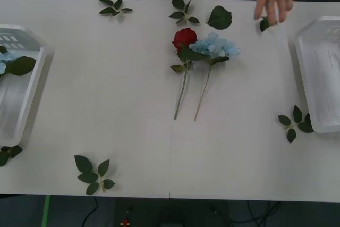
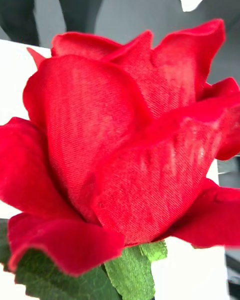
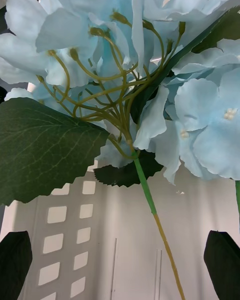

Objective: Place the red flowers into the right box and the blue flowers into the left box. If a person shows an open palm, hand one flower to the person first, then continue sorting.

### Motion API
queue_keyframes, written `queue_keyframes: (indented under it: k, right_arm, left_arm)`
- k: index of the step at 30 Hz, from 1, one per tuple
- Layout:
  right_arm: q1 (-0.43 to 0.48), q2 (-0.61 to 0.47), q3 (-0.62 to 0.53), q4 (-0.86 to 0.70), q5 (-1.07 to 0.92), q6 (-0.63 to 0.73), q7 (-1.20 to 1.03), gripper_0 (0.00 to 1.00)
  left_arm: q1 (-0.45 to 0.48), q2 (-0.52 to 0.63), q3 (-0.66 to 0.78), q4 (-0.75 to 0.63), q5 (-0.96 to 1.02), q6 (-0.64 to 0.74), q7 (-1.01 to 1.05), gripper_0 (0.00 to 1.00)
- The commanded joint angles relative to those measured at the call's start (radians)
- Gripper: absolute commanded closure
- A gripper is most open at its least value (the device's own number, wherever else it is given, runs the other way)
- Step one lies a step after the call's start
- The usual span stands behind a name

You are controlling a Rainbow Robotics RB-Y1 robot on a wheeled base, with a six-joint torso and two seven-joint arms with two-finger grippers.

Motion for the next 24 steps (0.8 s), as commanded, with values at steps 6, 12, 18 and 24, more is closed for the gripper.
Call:
queue_keyframes:
  k: [6,12,18,24]
  right_arm:
    - [-0.083,-0.077,0.017,0.089,-0.065,-0.079,0.031,1.0]
    - [0.014,-0.05,0.038,0.019,-0.455,-0.285,0.037,1.0]
    - [0.118,-0.034,0.132,-0.199,-0.703,-0.567,0.051,1.0]
    - [0.143,0.049,0.137,-0.38,-0.697,-0.66,0.071,1.0]
  left_arm:
    - [0.004,0.053,-0.028,-0.026,0.001,-0.015,-0.08,0.0]
    - [0.004,0.053,-0.028,-0.026,0.001,-0.017,-0.08,0.0]
    - [0.004,0.053,-0.028,-0.026,0.001,-0.017,-0.08,0.0]
    - [0.004,0.053,-0.03,-0.026,0.001,-0.018,-0.08,0.0]
